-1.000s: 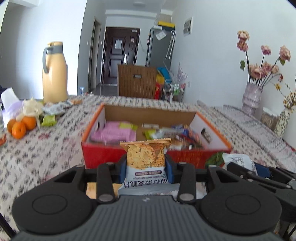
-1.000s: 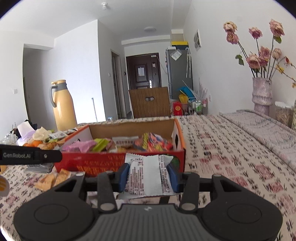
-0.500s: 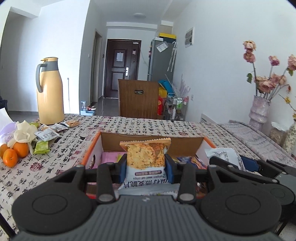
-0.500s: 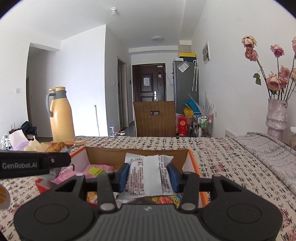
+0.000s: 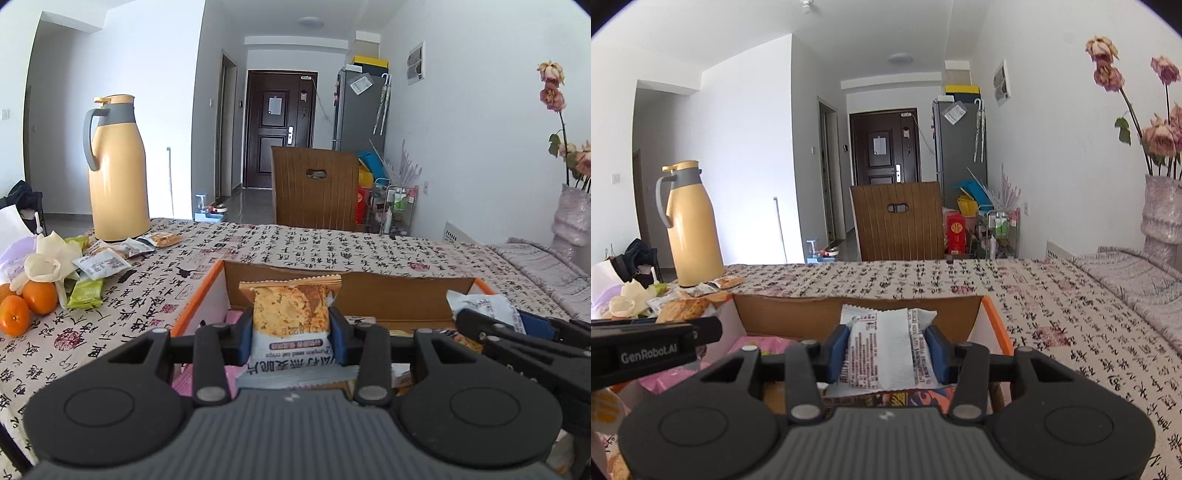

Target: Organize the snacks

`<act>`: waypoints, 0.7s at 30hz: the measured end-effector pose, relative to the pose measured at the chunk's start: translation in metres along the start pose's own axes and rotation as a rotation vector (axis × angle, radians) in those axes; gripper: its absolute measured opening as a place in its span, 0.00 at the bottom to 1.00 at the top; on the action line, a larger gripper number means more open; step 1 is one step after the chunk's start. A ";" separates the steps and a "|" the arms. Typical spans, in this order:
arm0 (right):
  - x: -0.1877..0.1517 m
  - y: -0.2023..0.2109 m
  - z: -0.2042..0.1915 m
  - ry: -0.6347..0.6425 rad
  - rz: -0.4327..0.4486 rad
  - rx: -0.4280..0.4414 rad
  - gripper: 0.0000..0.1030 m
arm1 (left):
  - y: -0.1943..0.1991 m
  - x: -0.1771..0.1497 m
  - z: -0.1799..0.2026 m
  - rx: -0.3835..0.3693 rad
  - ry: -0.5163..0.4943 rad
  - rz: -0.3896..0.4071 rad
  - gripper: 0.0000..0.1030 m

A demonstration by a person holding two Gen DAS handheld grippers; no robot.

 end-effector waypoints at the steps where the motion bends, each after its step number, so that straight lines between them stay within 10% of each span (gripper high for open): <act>1: -0.001 -0.001 0.000 0.000 -0.001 0.004 0.45 | -0.002 -0.001 -0.001 0.004 0.004 0.000 0.39; 3: -0.003 0.000 0.000 0.000 0.004 0.011 0.45 | -0.006 -0.002 -0.003 -0.003 0.010 -0.003 0.40; 6: -0.004 0.002 0.004 -0.019 0.014 0.013 0.80 | -0.005 -0.003 -0.007 -0.009 0.023 0.010 0.43; 10: -0.004 0.008 0.009 -0.057 0.045 0.022 1.00 | 0.004 -0.003 -0.015 0.018 0.068 0.076 0.91; 21: -0.005 0.009 0.013 -0.068 0.057 0.022 1.00 | 0.011 0.001 -0.025 0.030 0.134 0.112 1.00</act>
Point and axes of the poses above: each gripper's, at about its wrist camera, not at the fingertips, and y roughly against the way its jaws point, z to its right, x to its top, the point moved 3 cm from there along -y, roughly the way its jaws point, and after that the axes turned 11 degrees about -z, right-handed, at the moved point
